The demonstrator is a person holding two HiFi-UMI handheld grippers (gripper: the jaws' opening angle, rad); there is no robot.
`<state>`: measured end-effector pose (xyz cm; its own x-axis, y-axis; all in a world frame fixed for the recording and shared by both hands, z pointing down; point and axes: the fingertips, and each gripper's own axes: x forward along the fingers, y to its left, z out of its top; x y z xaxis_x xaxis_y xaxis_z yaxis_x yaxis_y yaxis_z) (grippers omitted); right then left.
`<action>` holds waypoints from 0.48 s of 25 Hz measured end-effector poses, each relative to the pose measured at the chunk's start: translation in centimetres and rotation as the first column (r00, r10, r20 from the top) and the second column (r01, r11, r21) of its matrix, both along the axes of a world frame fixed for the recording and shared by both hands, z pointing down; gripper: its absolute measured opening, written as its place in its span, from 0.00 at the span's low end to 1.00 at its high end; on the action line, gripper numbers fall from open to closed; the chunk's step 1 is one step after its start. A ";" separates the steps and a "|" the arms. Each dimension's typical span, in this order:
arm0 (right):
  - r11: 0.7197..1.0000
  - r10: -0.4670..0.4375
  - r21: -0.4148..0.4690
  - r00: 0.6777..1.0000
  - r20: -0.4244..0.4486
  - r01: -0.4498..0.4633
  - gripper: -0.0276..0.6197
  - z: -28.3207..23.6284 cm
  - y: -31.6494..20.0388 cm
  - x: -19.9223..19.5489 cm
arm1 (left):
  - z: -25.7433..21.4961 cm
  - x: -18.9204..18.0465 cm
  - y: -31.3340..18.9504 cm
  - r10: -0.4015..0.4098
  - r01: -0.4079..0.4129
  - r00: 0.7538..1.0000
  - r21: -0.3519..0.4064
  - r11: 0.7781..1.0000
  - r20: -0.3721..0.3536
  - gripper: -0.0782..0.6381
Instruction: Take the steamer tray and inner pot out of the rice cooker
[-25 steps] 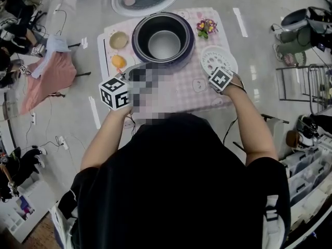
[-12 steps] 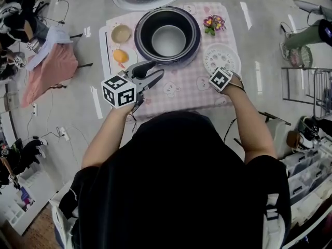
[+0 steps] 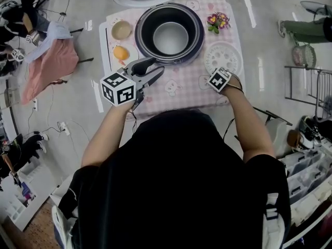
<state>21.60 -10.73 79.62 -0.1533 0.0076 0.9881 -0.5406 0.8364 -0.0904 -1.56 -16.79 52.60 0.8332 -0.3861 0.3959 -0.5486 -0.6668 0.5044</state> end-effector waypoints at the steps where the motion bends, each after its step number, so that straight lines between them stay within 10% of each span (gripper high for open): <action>1: 1.000 -0.003 0.014 1.000 0.000 0.003 0.13 0.2 -0.2 -0.1 | 0.1 0.0 0.0 0.000 0.000 1.000 -0.002 1.000 0.000 0.41; 12: 1.000 -0.002 0.007 1.000 -0.011 0.002 0.16 2.0 0.6 -0.2 | 0.8 -0.3 -0.3 -0.002 0.002 1.000 -0.016 1.000 0.000 0.41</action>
